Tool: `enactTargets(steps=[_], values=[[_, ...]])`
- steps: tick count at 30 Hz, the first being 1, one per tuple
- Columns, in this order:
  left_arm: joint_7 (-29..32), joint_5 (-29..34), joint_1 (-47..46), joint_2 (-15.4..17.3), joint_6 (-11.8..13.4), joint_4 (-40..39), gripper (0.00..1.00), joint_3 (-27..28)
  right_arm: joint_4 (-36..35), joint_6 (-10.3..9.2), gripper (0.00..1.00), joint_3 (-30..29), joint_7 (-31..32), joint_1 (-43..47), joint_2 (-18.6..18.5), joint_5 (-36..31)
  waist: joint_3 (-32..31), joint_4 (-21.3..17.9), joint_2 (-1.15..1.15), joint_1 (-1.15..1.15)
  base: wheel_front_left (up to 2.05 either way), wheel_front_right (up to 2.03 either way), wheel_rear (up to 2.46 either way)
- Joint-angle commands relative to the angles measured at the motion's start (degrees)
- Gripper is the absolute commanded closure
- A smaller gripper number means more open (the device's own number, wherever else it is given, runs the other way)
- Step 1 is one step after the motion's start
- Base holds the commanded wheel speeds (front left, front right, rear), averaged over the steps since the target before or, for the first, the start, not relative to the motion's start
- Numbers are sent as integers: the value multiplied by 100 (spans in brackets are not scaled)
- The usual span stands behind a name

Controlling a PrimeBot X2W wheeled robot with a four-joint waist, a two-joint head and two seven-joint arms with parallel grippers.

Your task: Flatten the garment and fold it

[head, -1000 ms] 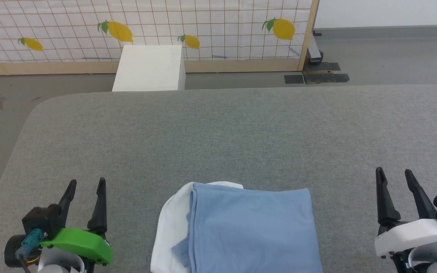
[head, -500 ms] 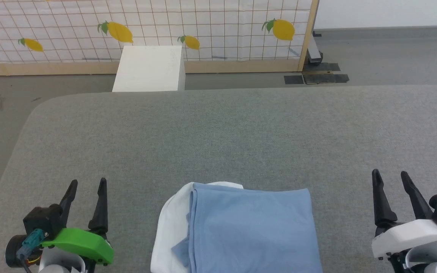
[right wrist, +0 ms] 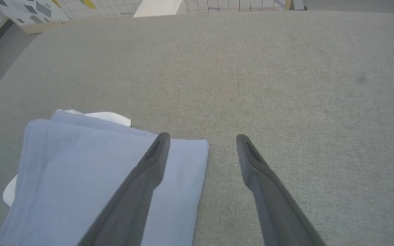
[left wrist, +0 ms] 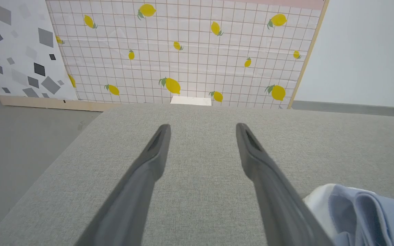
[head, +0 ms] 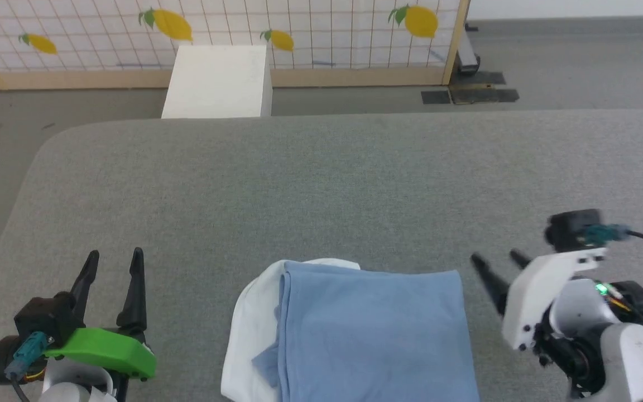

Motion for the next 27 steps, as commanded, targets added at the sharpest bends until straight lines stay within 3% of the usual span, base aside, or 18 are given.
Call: enactTargets(steps=[1,3,7,23,24,25,26,27], values=[[-42,-51,-17,42,39,-49,0,30,4,-8,0,112,512,-57,-5,-98,144,128,21,0,0,0,0],[-45,-66,-62,37,29,-96,0,42,17,-8,0,270,1294,-70,-78,-338,252,251,21,0,0,0,0],[-52,-99,-144,31,-14,-128,0,71,146,-8,0,469,1988,8,-91,-600,437,438,21,0,0,0,0],[-67,-130,-424,-67,-211,43,0,105,1309,-8,0,744,2159,206,-15,-922,727,849,21,0,0,0,0],[-68,-128,-428,-73,-215,53,0,106,1351,-8,61,741,2185,202,-13,-894,714,855,21,0,0,0,0],[-68,-128,-428,-80,-222,66,0,108,1370,-8,90,757,2202,192,-11,-854,699,857,21,0,0,0,0],[-68,-128,-426,-84,-227,74,0,111,1356,-8,100,763,2173,172,-9,-815,688,858,21,0,0,0,0],[-68,-125,-420,-92,-230,79,0,111,1342,-8,100,760,2157,151,-8,-780,664,858,21,0,0,0,0]])
